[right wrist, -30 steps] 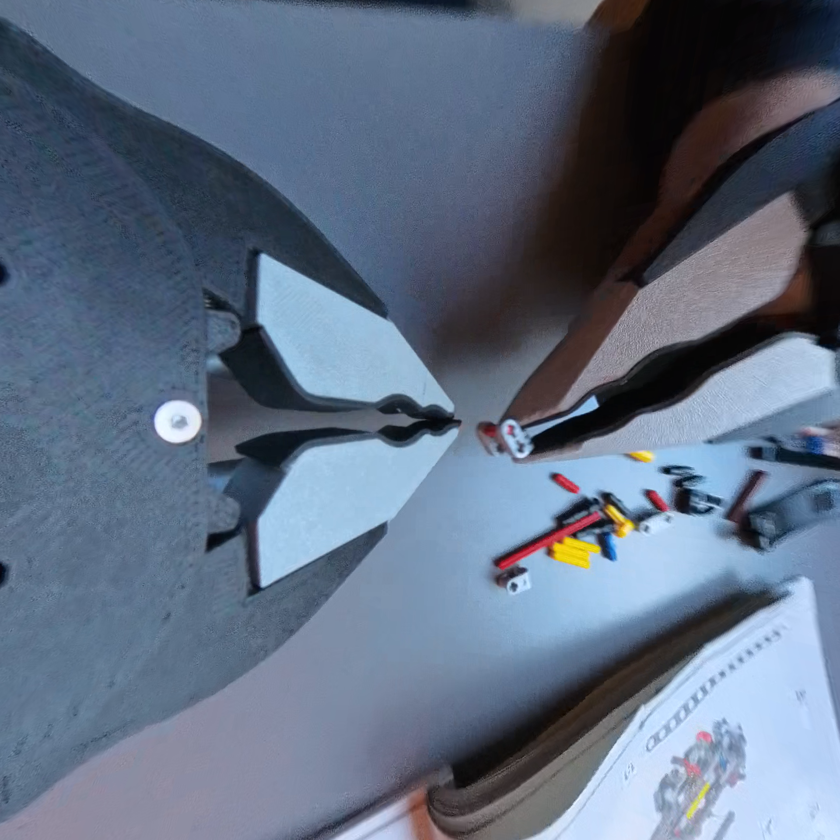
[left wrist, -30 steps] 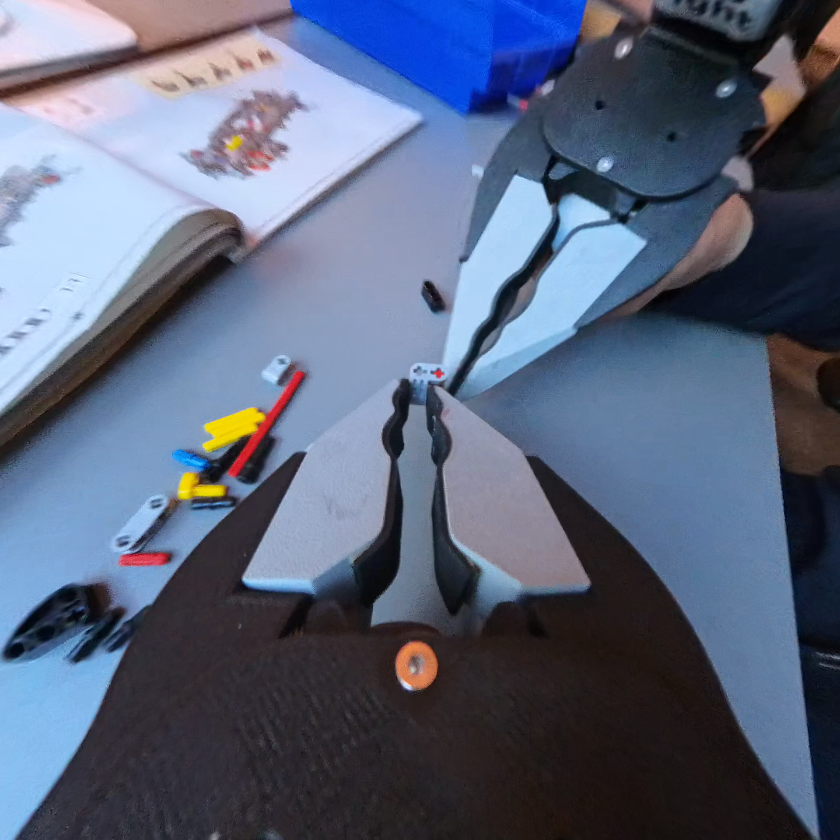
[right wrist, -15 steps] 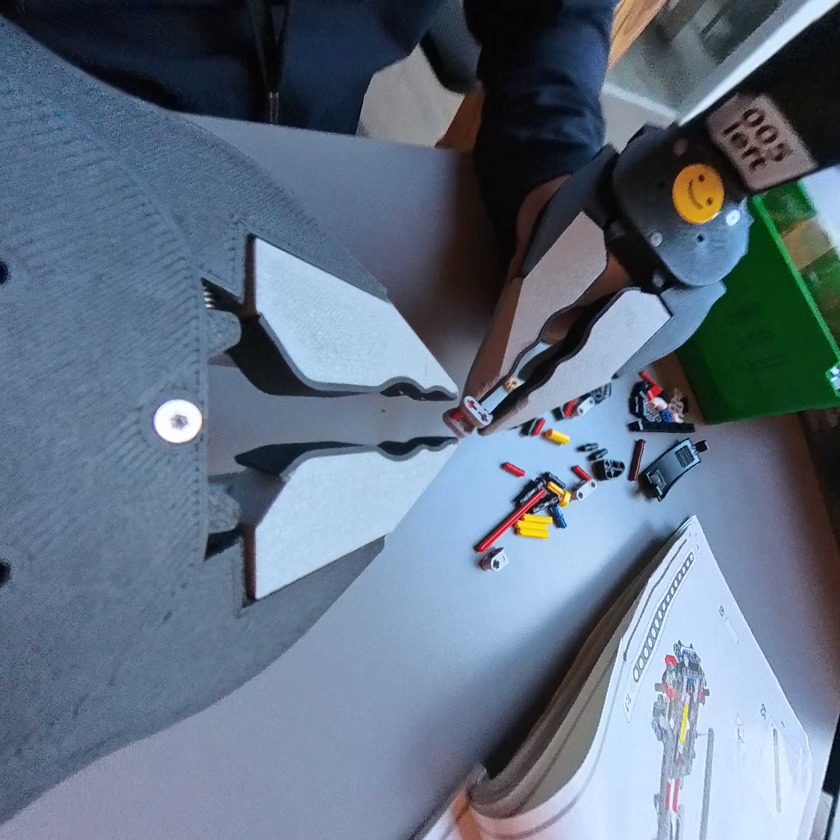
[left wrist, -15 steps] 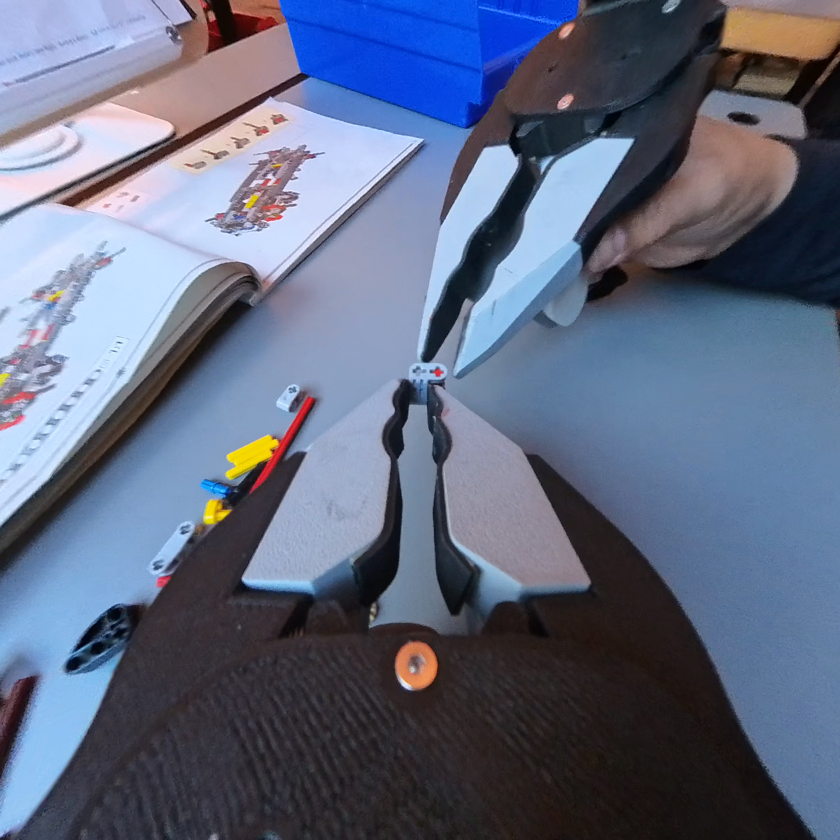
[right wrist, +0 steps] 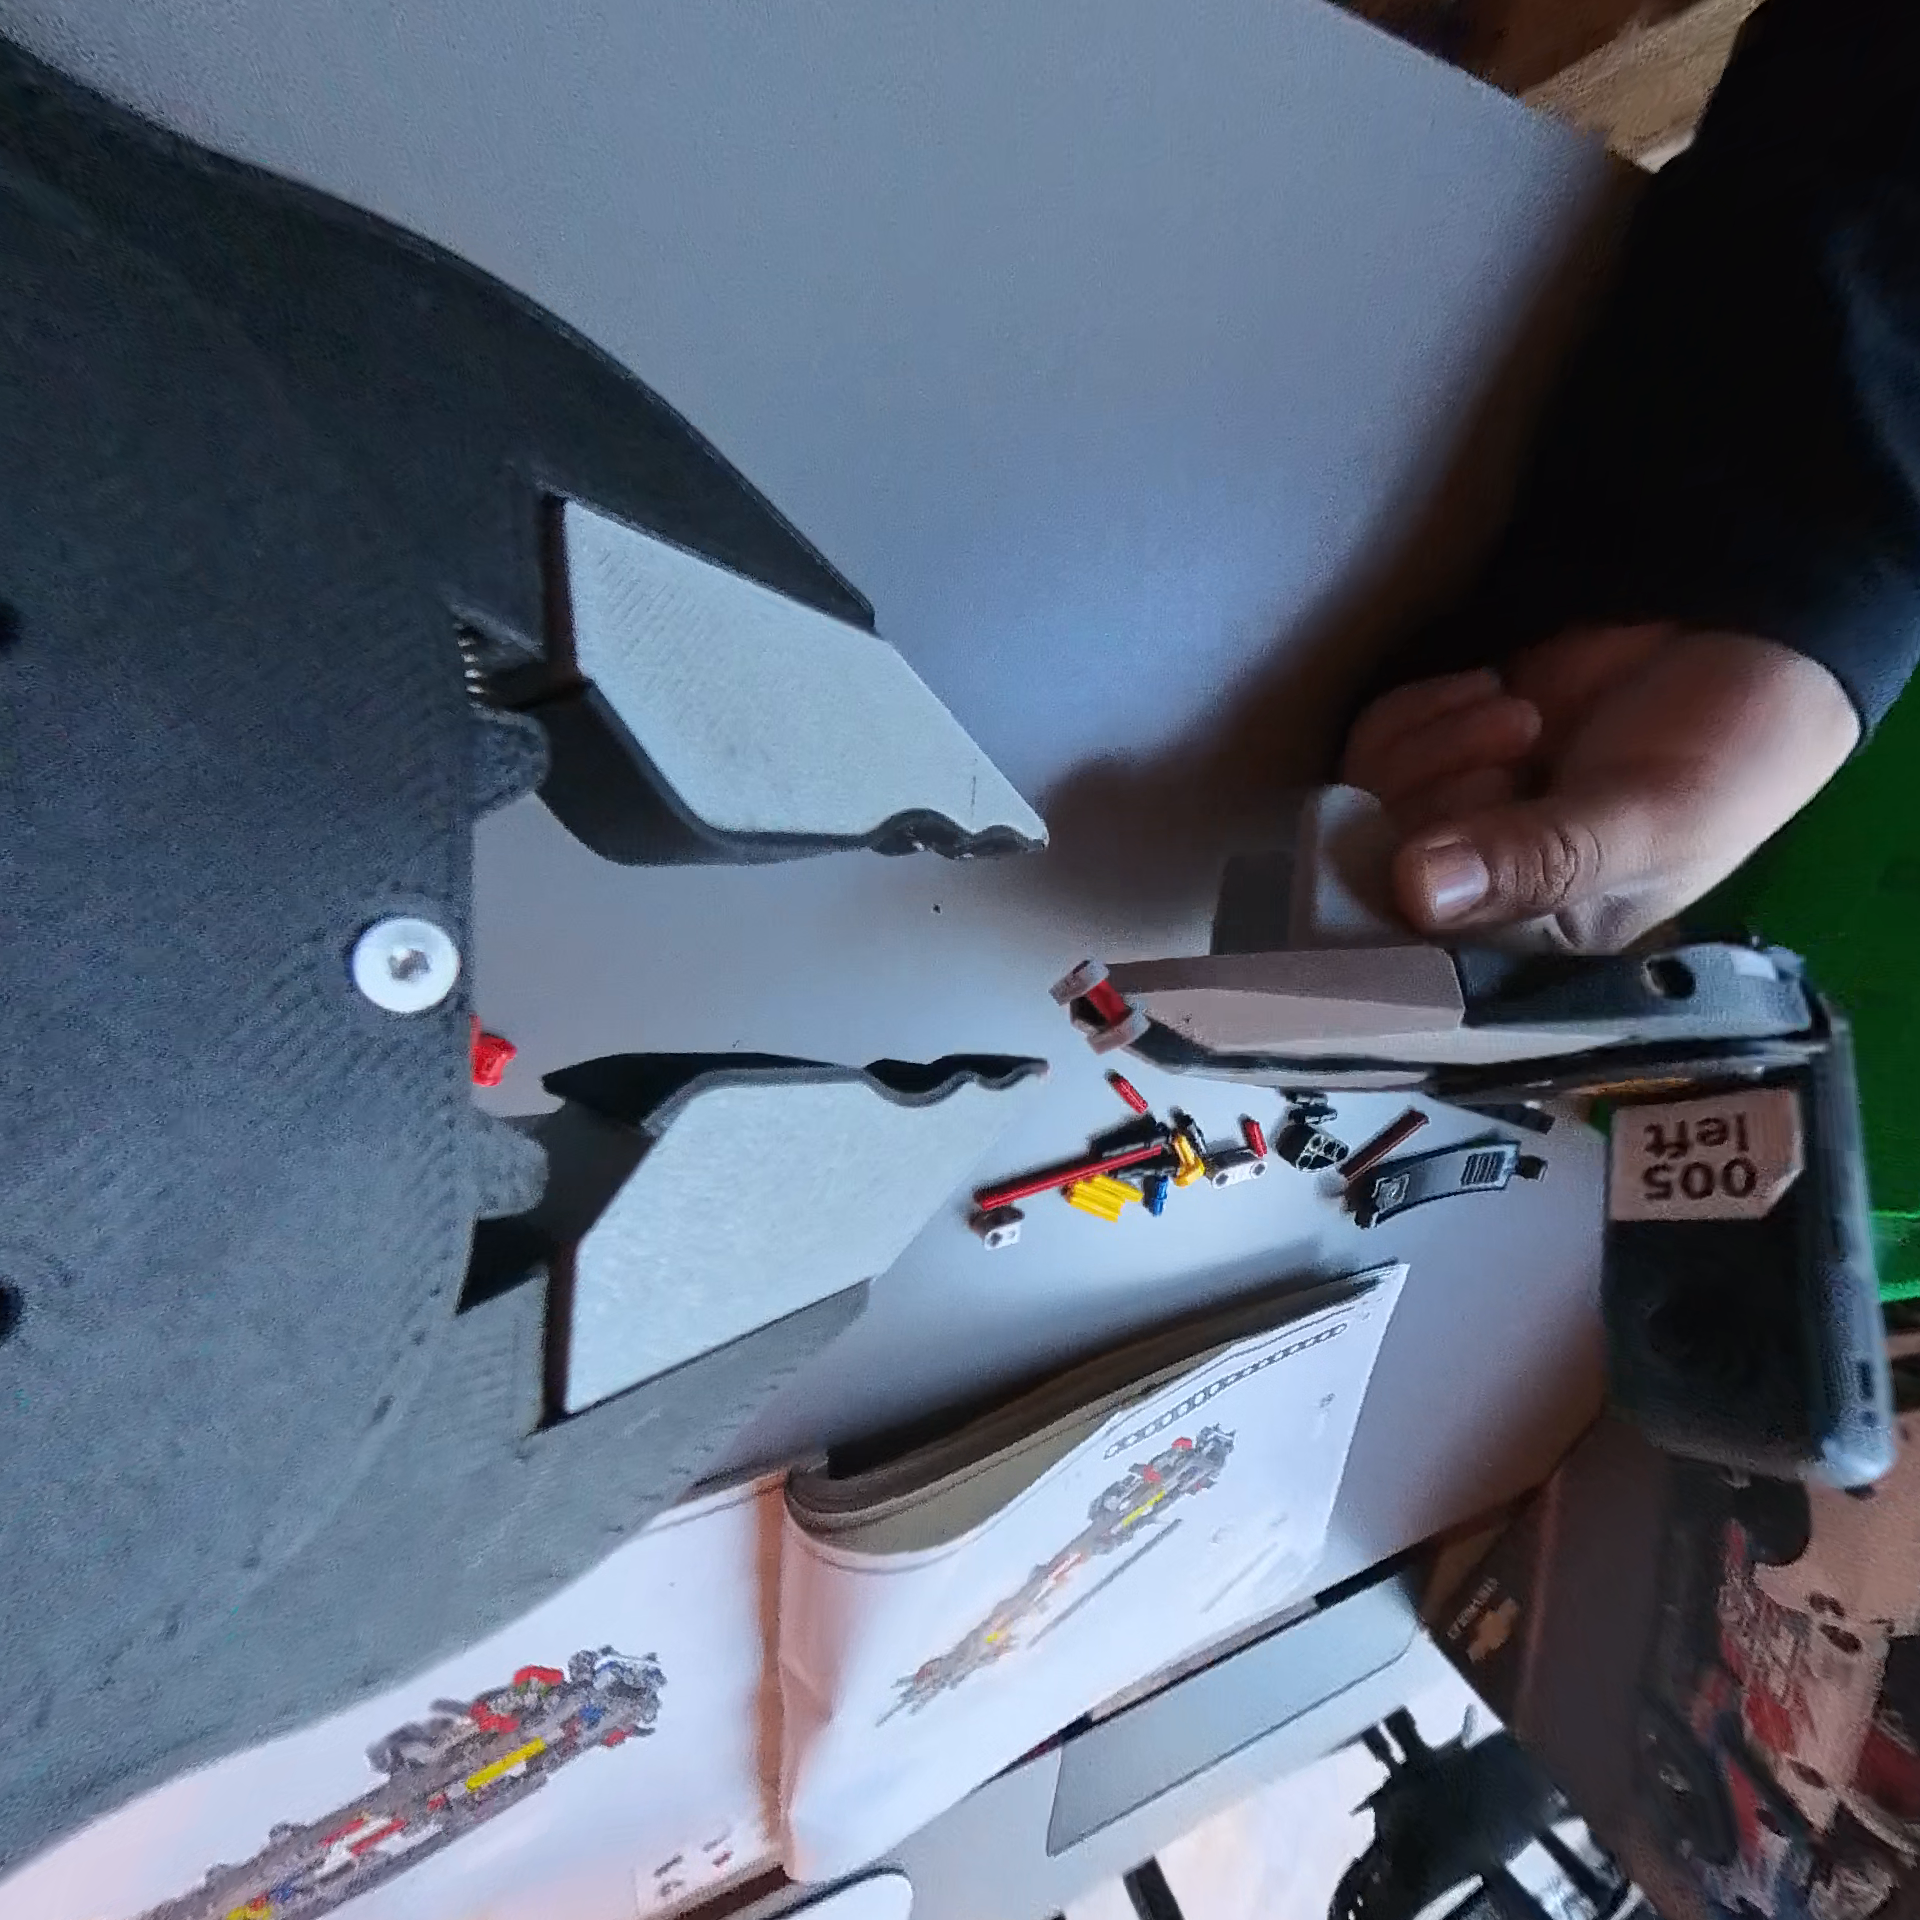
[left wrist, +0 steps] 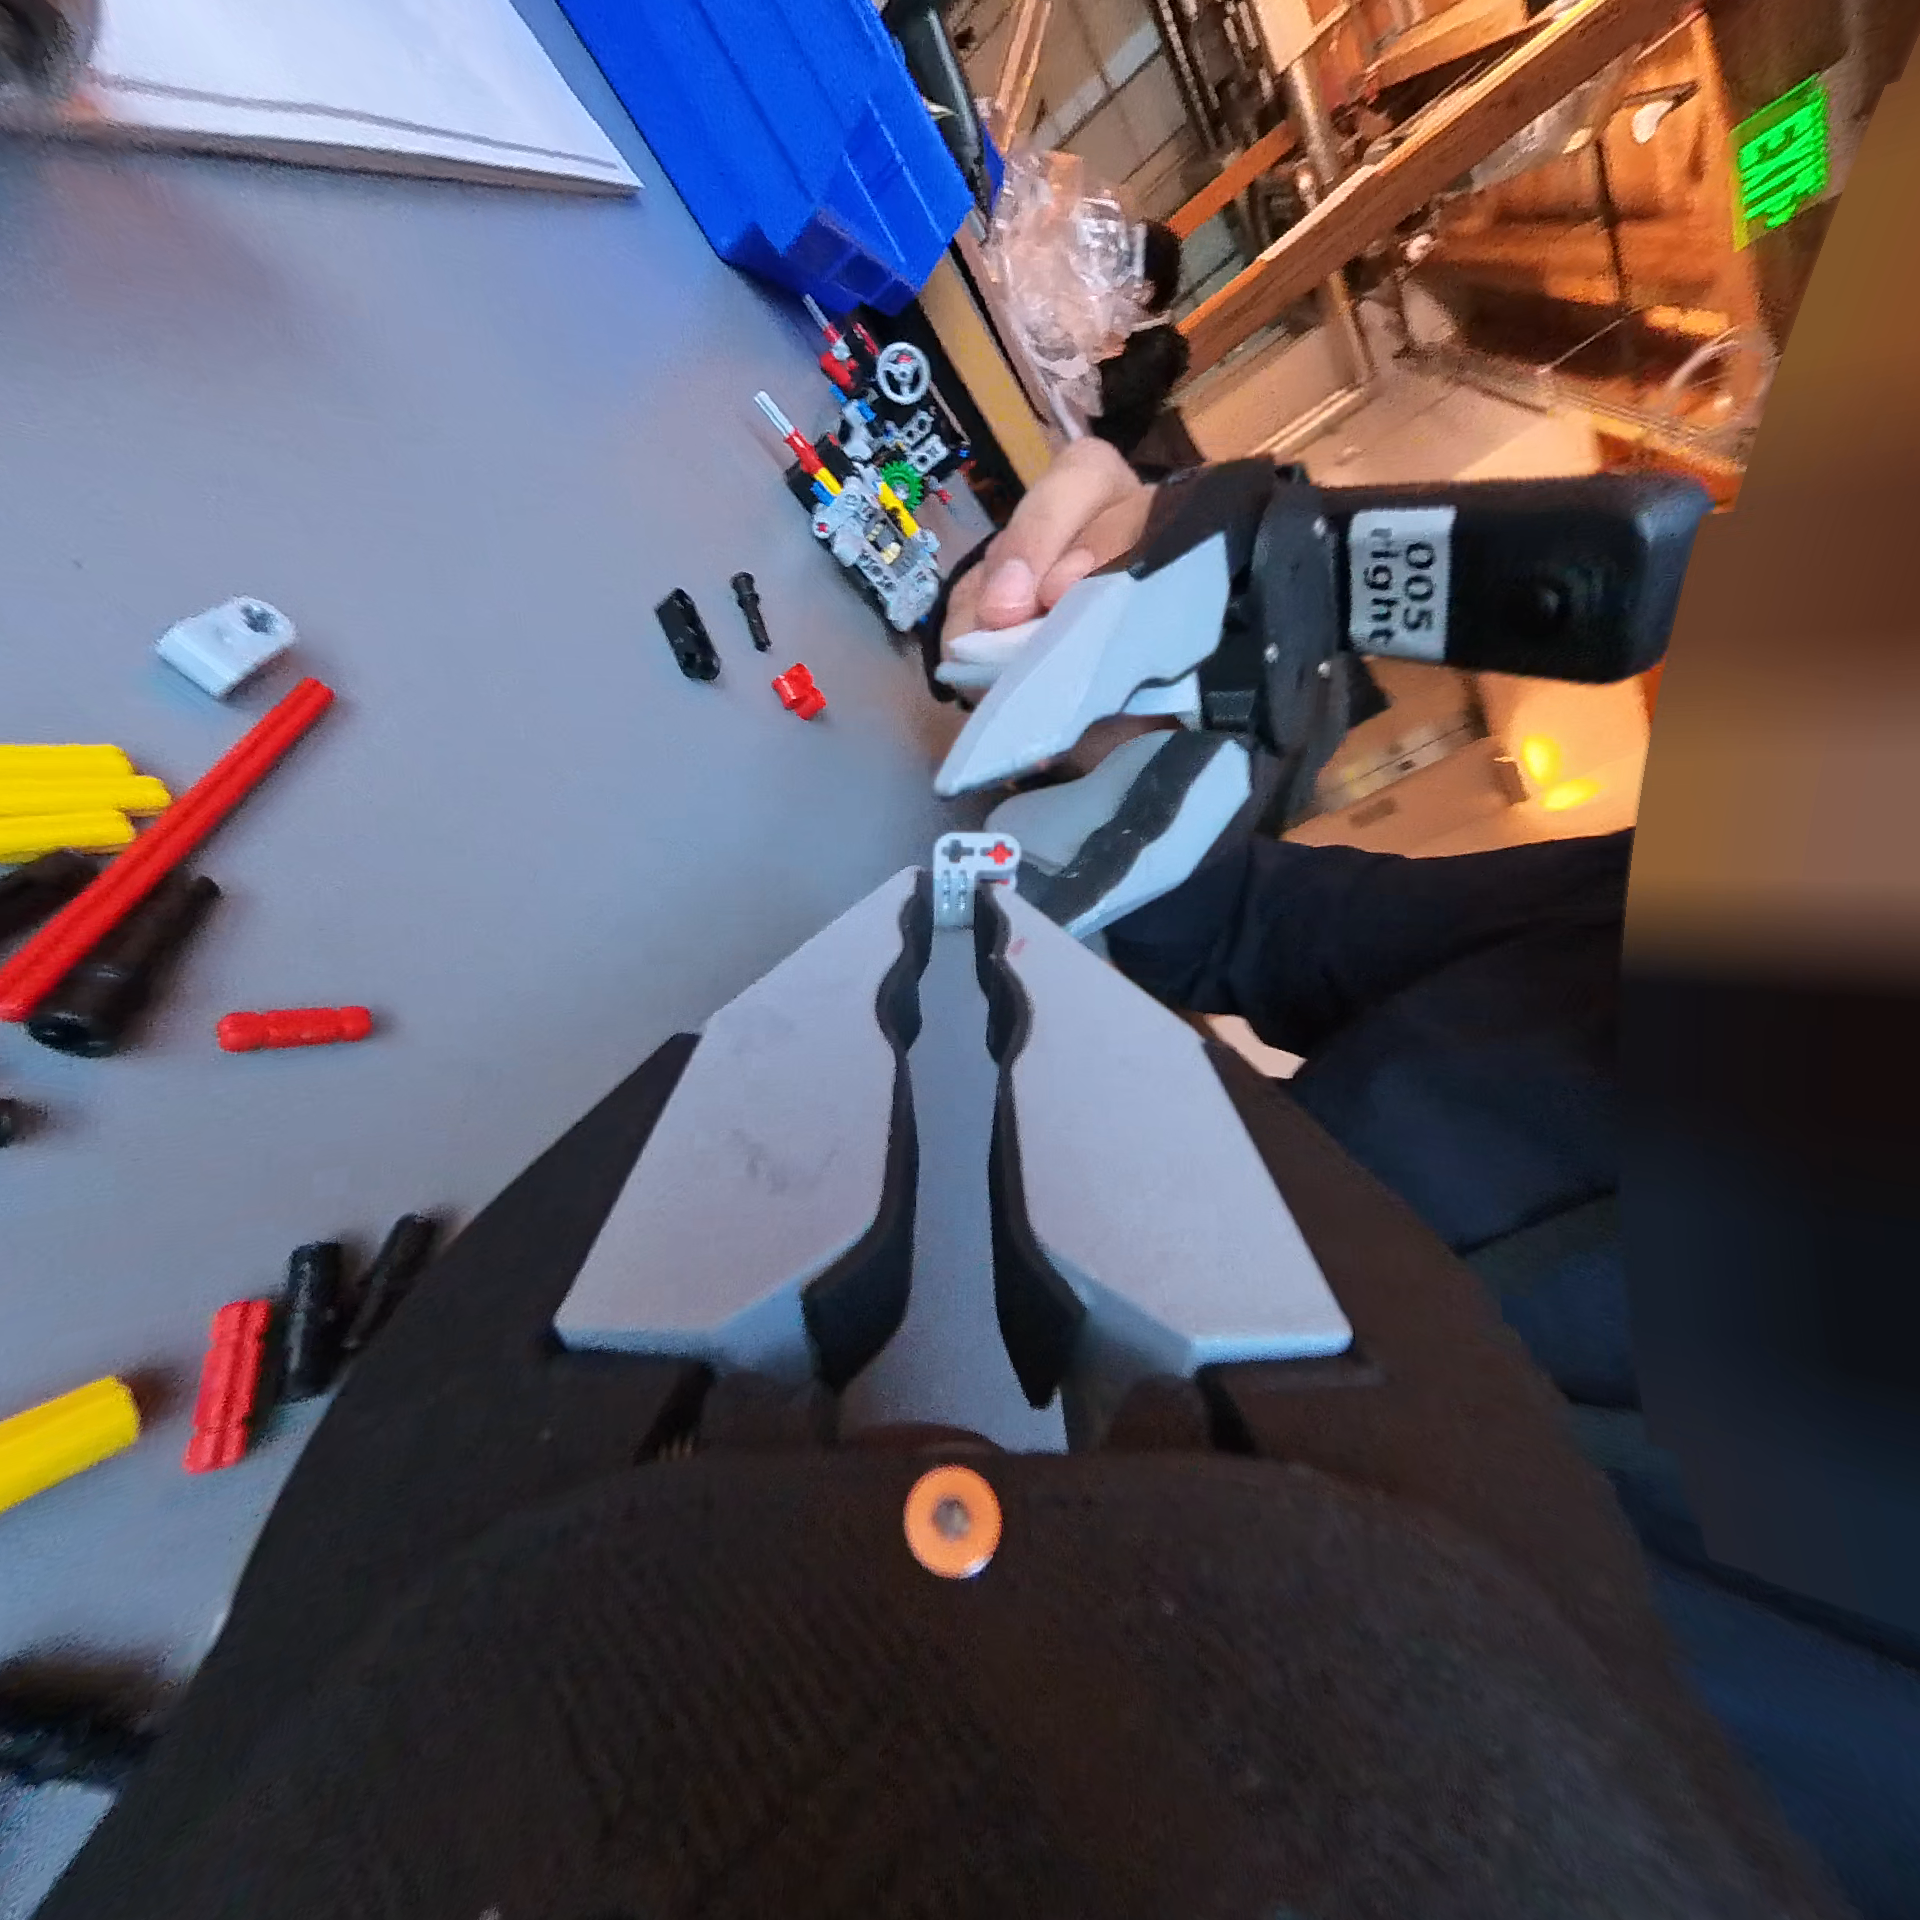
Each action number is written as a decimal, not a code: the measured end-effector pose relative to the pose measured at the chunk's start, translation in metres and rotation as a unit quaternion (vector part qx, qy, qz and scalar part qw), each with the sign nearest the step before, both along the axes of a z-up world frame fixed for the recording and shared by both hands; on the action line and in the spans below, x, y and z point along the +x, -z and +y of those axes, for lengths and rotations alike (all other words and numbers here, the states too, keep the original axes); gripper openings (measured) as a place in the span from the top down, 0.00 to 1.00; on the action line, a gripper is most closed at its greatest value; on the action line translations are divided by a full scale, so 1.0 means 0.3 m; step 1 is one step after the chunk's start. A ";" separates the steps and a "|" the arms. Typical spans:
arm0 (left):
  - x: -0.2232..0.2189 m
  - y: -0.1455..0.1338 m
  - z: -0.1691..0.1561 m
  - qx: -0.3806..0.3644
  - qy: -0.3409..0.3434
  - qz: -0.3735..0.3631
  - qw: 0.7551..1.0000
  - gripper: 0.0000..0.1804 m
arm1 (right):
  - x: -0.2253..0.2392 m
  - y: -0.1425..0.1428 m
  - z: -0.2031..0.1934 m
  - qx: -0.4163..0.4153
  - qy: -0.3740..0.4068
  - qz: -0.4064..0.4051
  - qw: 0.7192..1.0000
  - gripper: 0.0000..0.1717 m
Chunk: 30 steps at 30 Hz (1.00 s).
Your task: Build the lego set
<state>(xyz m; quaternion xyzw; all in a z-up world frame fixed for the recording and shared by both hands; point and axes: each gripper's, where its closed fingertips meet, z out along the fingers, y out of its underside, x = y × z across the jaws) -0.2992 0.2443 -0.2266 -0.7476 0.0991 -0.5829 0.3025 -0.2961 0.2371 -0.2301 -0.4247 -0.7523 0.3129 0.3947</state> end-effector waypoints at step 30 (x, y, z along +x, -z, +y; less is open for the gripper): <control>0.169 0.122 -0.028 0.309 0.064 0.400 0.860 0.97 | 0.739 -0.046 0.335 0.008 0.351 -0.105 0.930 0.81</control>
